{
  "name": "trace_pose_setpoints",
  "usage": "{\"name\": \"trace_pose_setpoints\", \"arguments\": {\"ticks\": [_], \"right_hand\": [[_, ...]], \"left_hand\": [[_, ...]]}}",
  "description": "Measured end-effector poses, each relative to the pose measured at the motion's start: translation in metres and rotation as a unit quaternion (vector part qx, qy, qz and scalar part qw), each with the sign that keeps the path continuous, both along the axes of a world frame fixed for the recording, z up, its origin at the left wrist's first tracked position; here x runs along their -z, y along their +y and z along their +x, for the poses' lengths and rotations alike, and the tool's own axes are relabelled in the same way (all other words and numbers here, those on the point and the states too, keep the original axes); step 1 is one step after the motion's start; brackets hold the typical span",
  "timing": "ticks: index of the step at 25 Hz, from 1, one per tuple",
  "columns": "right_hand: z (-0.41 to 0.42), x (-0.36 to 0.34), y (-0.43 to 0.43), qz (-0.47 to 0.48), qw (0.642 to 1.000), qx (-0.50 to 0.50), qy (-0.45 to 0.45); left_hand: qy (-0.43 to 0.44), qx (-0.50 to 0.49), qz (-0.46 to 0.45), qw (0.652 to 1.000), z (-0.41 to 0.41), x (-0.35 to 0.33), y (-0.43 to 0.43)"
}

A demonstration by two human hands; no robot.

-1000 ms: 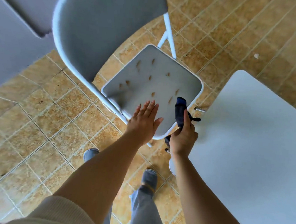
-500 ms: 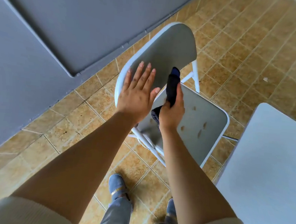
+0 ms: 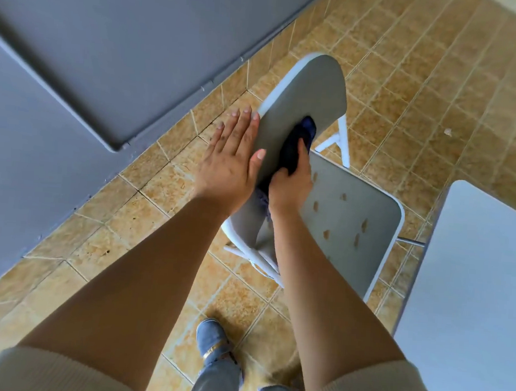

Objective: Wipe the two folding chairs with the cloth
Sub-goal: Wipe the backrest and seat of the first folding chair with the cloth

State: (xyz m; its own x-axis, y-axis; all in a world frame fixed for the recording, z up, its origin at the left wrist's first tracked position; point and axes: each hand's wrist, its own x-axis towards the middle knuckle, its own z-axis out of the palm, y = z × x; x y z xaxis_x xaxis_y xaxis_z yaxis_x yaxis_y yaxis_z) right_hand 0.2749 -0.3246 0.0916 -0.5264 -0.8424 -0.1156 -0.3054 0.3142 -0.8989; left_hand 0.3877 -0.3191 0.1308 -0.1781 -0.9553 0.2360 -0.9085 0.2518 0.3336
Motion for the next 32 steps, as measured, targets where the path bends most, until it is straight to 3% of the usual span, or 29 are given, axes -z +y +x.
{"name": "trace_pose_setpoints", "arguments": {"ticks": [4, 6, 8, 12, 15, 19, 22, 26, 29, 32], "right_hand": [[0.020, -0.024, 0.012, -0.157, 0.984, -0.072, 0.047], [0.021, -0.003, 0.042, -0.144, 0.983, -0.102, 0.054], [0.008, 0.022, 0.048, -0.097, 0.993, -0.067, 0.020], [-0.027, 0.017, -0.025, 0.020, 1.000, 0.018, -0.011], [-0.025, -0.022, -0.076, -0.035, 0.999, 0.016, 0.000], [-0.003, -0.023, -0.038, -0.131, 0.990, -0.042, 0.030], [-0.020, 0.009, -0.027, -0.080, 0.997, -0.015, 0.018], [-0.057, 0.005, -0.101, 0.023, 0.999, 0.026, 0.019], [-0.049, -0.025, -0.122, -0.056, 0.998, 0.006, 0.016], [-0.023, -0.028, -0.076, -0.132, 0.988, -0.054, 0.063]], "left_hand": [[0.031, -0.002, 0.023, 0.999, 0.000, -0.008, -0.016], [0.038, 0.000, 0.036, 0.999, -0.002, -0.010, -0.025], [0.042, 0.007, 0.041, 0.998, -0.004, -0.011, -0.031], [0.041, 0.020, 0.073, 0.996, -0.007, -0.017, -0.045], [0.014, 0.036, 0.099, 0.994, -0.012, -0.025, -0.064], [-0.002, 0.034, 0.136, 0.990, -0.028, -0.033, -0.093], [-0.032, 0.032, 0.143, 0.989, -0.043, -0.036, -0.113], [-0.056, 0.012, 0.143, 0.988, -0.052, -0.032, -0.123], [-0.070, 0.005, 0.148, 0.987, -0.053, -0.032, -0.121], [-0.058, 0.003, 0.150, 0.987, -0.052, -0.034, -0.124]]}}
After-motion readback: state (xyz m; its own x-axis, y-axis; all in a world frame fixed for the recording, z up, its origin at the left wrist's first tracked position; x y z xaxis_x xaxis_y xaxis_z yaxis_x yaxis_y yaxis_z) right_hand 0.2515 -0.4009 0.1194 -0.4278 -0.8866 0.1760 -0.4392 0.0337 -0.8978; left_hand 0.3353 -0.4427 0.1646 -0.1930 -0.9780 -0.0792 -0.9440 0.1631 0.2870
